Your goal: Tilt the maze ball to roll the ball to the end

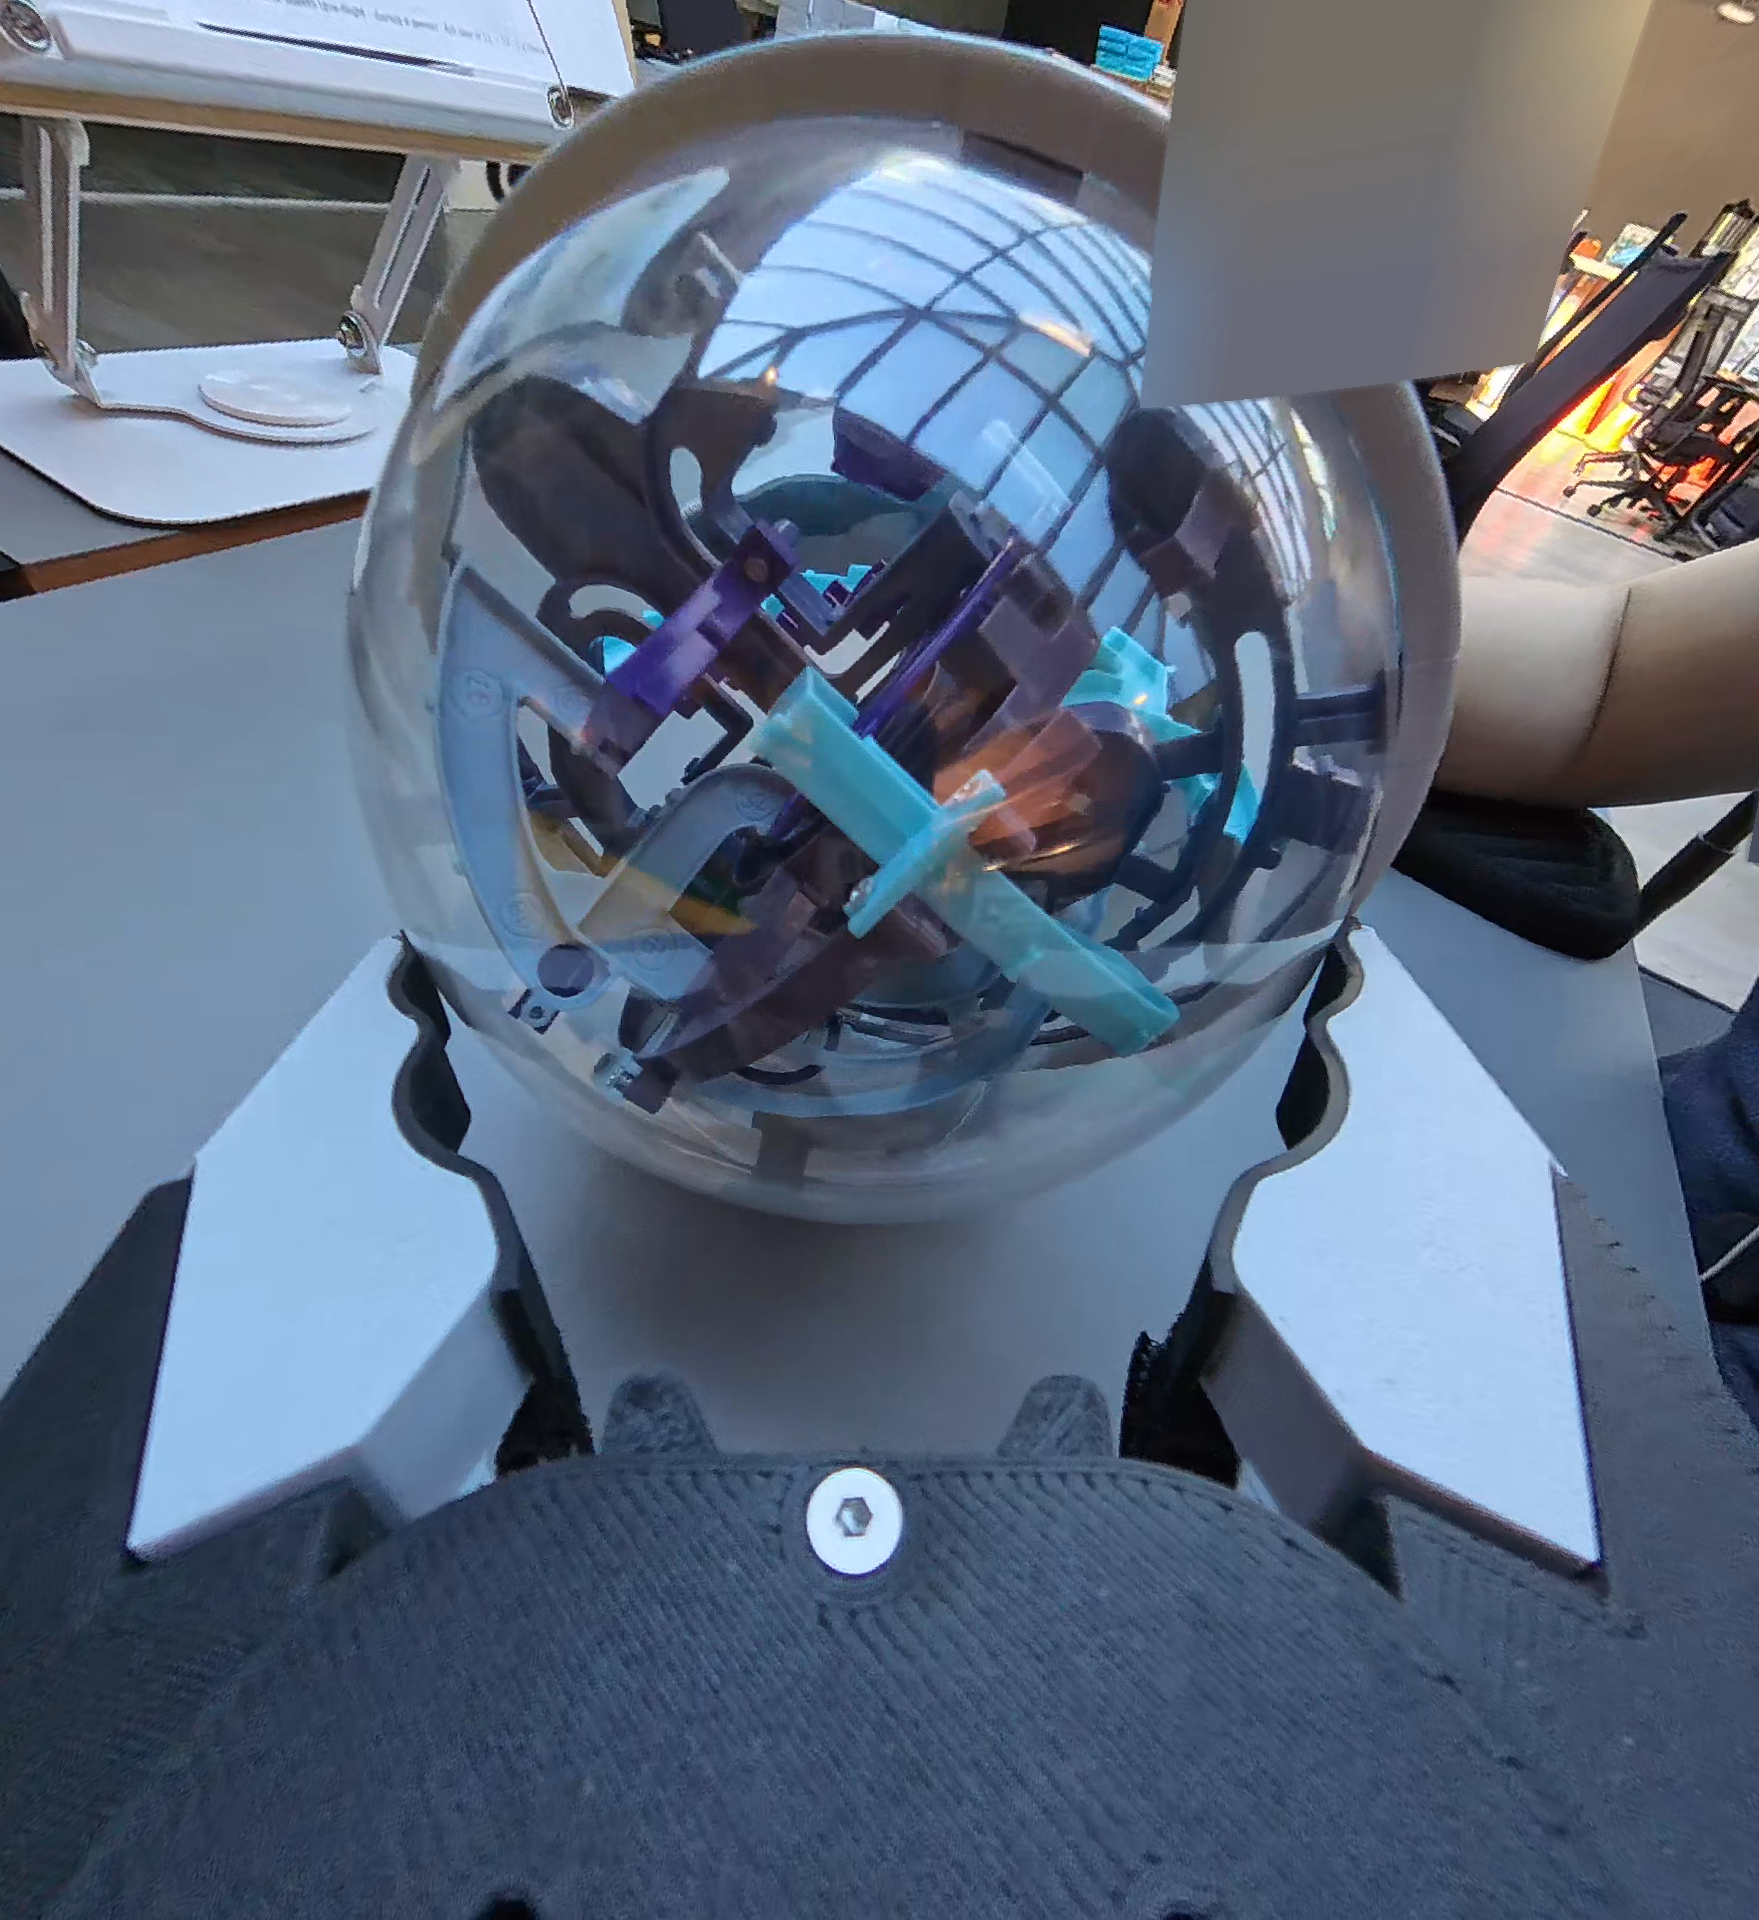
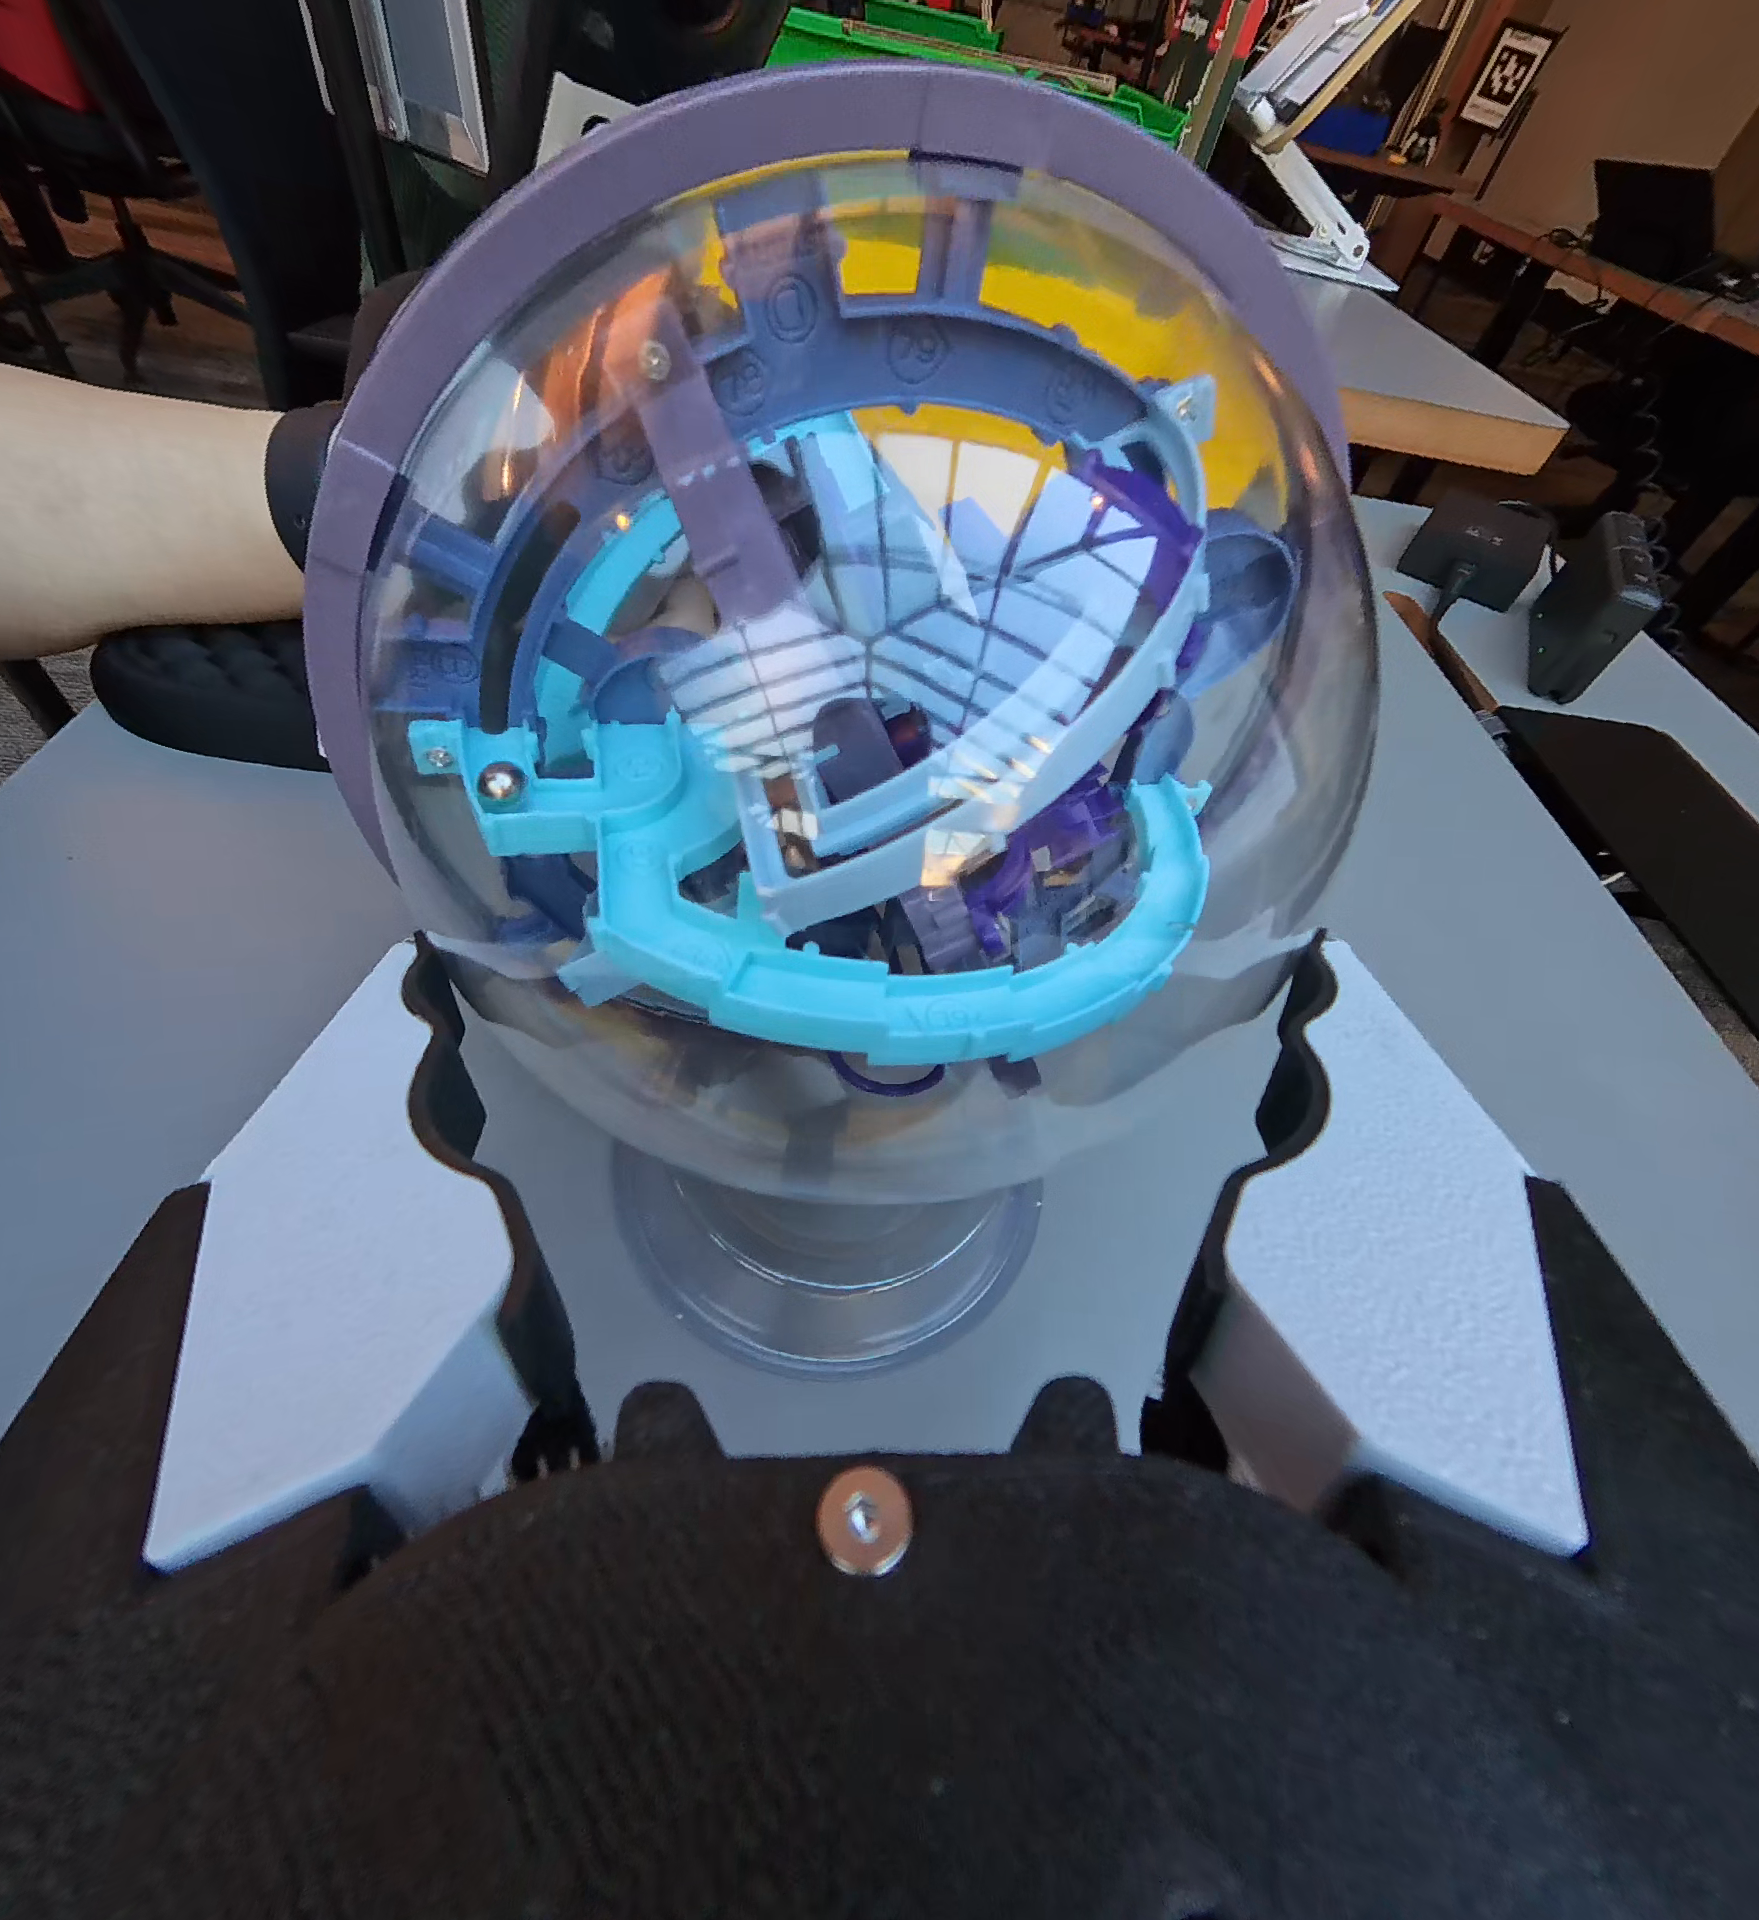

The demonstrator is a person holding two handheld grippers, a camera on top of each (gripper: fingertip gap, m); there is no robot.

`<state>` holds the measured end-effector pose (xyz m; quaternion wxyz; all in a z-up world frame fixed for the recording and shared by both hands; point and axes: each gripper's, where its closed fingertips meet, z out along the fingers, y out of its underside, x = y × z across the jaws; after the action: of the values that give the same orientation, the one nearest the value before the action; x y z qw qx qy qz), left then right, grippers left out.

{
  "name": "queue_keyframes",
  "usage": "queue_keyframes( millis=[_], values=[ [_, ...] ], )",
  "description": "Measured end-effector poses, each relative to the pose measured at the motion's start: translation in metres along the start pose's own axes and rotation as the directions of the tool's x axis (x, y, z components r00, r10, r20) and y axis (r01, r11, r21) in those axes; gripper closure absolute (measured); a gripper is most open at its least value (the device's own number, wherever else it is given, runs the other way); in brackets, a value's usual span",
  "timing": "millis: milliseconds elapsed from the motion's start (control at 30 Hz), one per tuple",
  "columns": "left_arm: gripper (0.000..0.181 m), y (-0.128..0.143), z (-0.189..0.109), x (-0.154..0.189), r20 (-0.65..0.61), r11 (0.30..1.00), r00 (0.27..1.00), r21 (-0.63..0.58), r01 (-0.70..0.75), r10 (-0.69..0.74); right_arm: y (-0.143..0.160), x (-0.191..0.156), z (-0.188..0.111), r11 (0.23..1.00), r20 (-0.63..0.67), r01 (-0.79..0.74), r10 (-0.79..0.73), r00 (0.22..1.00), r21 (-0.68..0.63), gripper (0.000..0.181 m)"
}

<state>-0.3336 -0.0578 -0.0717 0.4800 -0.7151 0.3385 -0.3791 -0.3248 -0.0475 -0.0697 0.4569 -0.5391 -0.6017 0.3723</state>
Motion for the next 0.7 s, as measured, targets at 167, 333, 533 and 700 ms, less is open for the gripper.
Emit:
queue_keyframes(
  millis=[167, 333, 533, 700],
  values=[
    [0.023, 0.002, 0.001, -0.001, -0.001, 1.0, 1.0, -0.006, 0.012, -0.012, 0.003, 0.001, 0.0, 1.0, 0.005, -0.012, 0.012, 1.0, -0.01, 0.028],
    [0.023, -0.001, 0.001, -0.002, 0.019, 1.0, 1.0, 0.002, -0.017, 0.017, 0.005, 0.001, 0.001, 1.0, 0.003, -0.007, 0.007, 1.0, -0.019, 0.028],
    [0.027, -0.014, -0.005, -0.001, 0.027, 0.997, 0.999, 0.071, -0.018, 0.017, 0.007, 0.002, 0.002, 0.999, -0.01, 0.008, -0.008, 1.0, -0.032, 0.028],
    [0.027, -0.011, -0.006, -0.001, 0.009, 0.998, 1.0, 0.062, -0.005, 0.004, 0.006, 0.001, 0.002, 0.999, -0.014, 0.027, -0.027, 1.0, -0.036, 0.028]
  ],
)
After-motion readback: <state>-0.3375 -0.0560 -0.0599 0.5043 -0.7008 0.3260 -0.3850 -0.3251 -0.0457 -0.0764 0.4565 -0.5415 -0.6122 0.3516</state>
